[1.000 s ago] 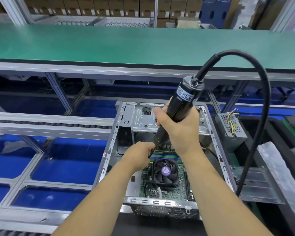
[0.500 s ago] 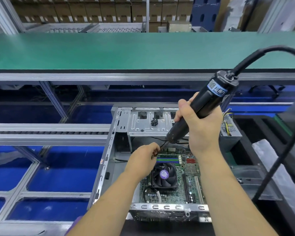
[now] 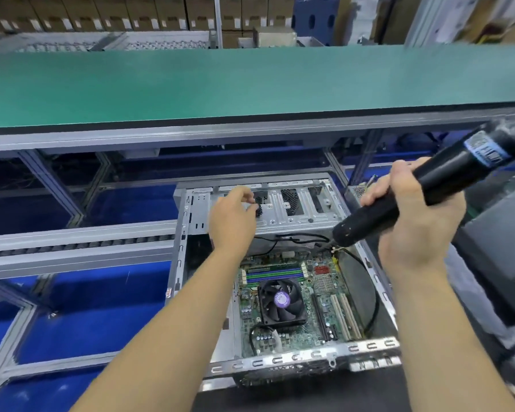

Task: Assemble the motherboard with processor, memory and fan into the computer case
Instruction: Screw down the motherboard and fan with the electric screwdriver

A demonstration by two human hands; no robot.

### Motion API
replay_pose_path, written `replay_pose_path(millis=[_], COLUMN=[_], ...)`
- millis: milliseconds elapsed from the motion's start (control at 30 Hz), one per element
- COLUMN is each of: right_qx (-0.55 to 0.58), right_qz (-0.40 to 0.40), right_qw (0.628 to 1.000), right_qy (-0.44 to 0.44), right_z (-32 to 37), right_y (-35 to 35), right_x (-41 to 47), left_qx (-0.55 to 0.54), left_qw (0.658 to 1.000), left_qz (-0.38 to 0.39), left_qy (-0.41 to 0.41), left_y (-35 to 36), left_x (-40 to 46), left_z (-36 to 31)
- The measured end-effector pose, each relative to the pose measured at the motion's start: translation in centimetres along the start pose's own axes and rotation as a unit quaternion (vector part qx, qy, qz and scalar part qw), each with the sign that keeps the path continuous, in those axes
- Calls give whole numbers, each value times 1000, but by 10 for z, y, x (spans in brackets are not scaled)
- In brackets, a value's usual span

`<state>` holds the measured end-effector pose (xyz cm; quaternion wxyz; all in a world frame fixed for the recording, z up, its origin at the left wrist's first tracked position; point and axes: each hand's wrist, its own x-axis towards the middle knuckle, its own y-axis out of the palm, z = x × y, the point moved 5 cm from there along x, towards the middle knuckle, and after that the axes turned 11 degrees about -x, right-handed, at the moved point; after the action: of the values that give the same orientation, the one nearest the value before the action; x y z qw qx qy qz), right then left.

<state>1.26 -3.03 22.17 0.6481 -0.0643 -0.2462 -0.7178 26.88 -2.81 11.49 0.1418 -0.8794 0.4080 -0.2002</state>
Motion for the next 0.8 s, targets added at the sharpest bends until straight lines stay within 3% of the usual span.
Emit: replay_pose_path(millis=[267,433,667,800], right_qx=[-5,1,-51,-171], right_qz=[-53,-92,61,93], right_qw=[996,983,941,916], right_qy=[69,156,330,351], right_z=[-9,4,-32,-80], right_y=[-37,-71,-118,-123], right_x=[7,48,91,95], left_qx=[26,42,0,18], left_qw=[999,997,977,975], left_qz=[12,-2,173,198], left_qy=[-16,65,121,101], left_y=[23,29,105,129], left_x=[2,-8,-49,-64], left_z=[9,-19,-70,-68])
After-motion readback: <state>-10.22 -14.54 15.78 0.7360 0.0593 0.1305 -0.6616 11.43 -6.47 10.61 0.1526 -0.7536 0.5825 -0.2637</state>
